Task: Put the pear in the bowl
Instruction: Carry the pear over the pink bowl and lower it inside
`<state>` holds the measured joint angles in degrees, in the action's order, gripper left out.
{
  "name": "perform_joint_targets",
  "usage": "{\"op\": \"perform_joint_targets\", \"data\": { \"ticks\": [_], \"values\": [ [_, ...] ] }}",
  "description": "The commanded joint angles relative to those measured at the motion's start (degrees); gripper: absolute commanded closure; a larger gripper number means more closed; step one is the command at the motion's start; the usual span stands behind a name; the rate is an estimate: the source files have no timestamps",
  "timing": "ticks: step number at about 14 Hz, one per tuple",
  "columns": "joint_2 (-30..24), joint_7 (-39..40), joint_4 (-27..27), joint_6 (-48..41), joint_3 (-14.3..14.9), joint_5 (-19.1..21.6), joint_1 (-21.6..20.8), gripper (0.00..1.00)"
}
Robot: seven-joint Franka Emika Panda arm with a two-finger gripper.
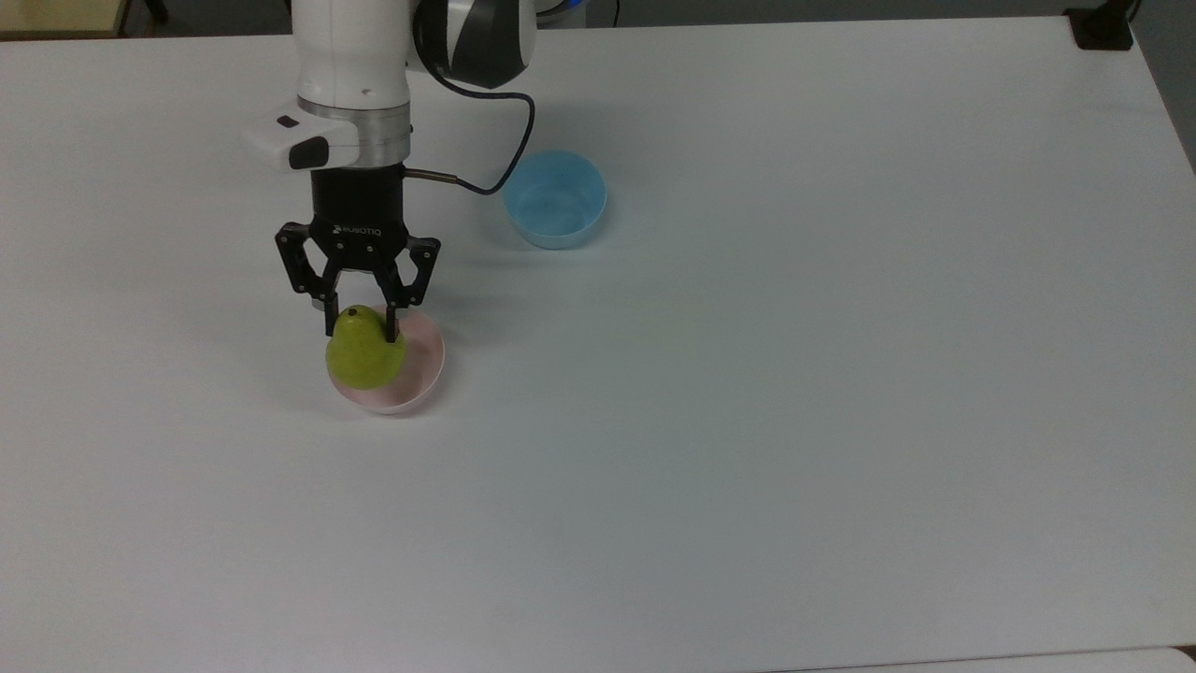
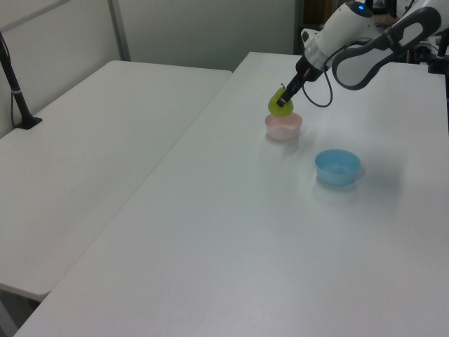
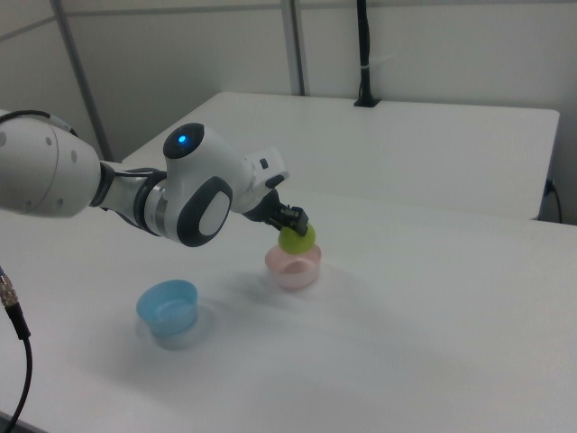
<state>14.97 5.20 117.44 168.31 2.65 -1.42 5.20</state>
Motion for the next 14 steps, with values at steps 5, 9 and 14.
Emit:
{"op": "perform_joint_targets", "data": {
  "ticks": [5, 9, 14],
  "values": [
    [-0.65, -0.54, 2.71, 0.09, 0.61, 1.07, -0.98, 0.58],
    [0.67, -0.54, 2.53, 0.17, 0.52, 1.07, -0.98, 0.57],
    [1.90, -0.63, 2.09, 0.70, 0.60, 1.07, -1.07, 0.39]
  ]
}}
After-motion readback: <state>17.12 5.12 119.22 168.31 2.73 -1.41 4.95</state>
